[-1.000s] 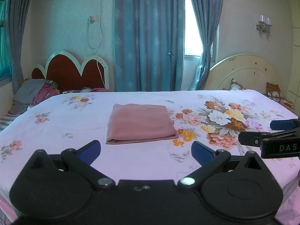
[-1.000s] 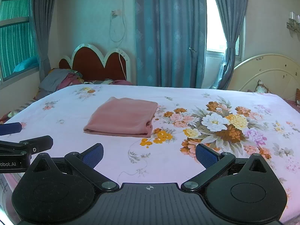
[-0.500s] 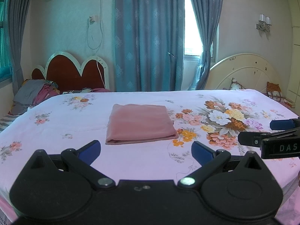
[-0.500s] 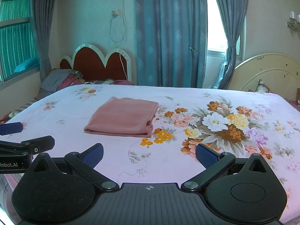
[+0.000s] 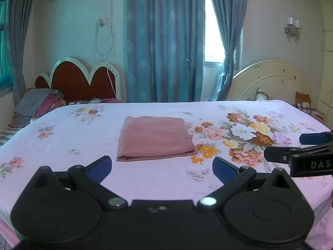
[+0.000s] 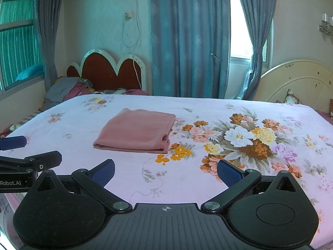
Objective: Fold small clothes
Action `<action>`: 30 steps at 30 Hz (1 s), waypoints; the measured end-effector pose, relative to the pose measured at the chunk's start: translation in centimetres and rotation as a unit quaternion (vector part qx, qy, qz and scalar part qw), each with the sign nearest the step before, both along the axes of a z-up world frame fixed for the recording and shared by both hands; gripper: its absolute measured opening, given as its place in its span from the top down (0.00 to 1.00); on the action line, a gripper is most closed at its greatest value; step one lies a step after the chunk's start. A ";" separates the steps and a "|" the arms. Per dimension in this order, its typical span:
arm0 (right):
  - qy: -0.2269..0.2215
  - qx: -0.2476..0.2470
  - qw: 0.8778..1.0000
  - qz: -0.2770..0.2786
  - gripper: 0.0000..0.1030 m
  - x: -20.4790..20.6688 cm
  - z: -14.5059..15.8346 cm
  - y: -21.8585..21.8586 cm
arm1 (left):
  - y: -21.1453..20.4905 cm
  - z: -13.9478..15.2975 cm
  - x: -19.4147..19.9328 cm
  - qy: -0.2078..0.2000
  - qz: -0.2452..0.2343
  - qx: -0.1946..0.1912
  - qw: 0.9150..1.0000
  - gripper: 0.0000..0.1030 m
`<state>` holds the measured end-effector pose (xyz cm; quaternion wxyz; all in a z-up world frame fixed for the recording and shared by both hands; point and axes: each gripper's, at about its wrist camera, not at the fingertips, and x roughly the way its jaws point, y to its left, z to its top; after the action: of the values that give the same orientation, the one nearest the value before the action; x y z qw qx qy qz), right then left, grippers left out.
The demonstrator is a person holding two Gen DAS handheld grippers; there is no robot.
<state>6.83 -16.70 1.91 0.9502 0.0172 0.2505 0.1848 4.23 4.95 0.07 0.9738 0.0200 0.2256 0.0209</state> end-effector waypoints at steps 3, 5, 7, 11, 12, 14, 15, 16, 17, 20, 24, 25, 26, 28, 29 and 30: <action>-0.001 0.000 1.000 0.001 0.00 0.0 0.1 0.1 | 0.1 0.0 0.1 -0.001 0.000 0.000 1.000 0.00; -0.001 0.000 1.000 0.001 0.00 0.1 0.1 0.1 | 0.1 0.0 0.1 0.000 0.000 0.000 1.000 0.00; -0.002 0.000 1.000 0.001 0.00 0.1 0.1 0.1 | 0.1 0.0 0.1 -0.001 0.001 0.000 1.000 0.00; -0.002 0.000 1.000 0.001 0.00 0.0 0.1 0.1 | 0.2 0.0 0.1 -0.001 0.001 -0.002 1.000 0.00; -0.002 0.000 1.000 0.001 0.00 0.0 0.1 0.1 | 0.2 0.0 0.1 0.000 0.000 -0.001 1.000 0.00; -0.002 0.001 1.000 0.001 0.00 0.0 0.1 0.1 | 0.1 0.1 0.0 -0.001 0.000 -0.002 1.000 0.00; -0.002 0.000 1.000 0.001 0.00 0.0 0.1 0.1 | 0.1 0.1 0.0 -0.001 0.001 -0.001 1.000 0.00; -0.002 0.000 1.000 0.001 0.00 0.0 0.1 0.1 | 0.1 0.1 0.0 -0.001 0.000 -0.001 1.000 0.00; -0.002 0.000 1.000 0.002 0.00 0.1 0.2 0.1 | 0.1 0.1 0.0 -0.001 0.000 -0.001 1.000 0.00; -0.003 0.001 1.000 0.002 0.00 0.0 0.1 0.1 | 0.1 0.1 0.0 -0.001 0.000 -0.002 1.000 0.00; -0.004 0.002 1.000 0.003 0.00 0.0 0.2 0.0 | 0.0 0.2 0.0 0.000 -0.004 -0.003 1.000 0.00; -0.004 0.002 1.000 0.003 0.00 0.1 0.2 -0.1 | 0.0 0.2 0.0 0.000 -0.004 -0.003 1.000 0.00; -0.004 0.002 1.000 0.003 0.00 0.1 0.2 -0.1 | 0.0 0.3 0.0 0.000 -0.003 -0.002 1.000 0.00; -0.004 0.002 1.000 0.003 0.00 0.1 0.2 -0.1 | 0.0 0.2 0.0 0.000 -0.003 -0.003 1.000 0.00; -0.004 0.003 1.000 0.003 0.00 0.1 0.2 -0.1 | -0.1 0.3 0.0 0.000 -0.002 -0.003 1.000 0.00; -0.004 0.002 1.000 0.004 0.00 0.1 0.1 -0.2 | 0.0 0.2 0.0 0.000 -0.004 -0.003 1.000 0.00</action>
<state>6.90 -16.87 2.06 0.9504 0.0173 0.2464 0.1888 4.26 4.96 0.32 0.9740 0.0180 0.2251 0.0167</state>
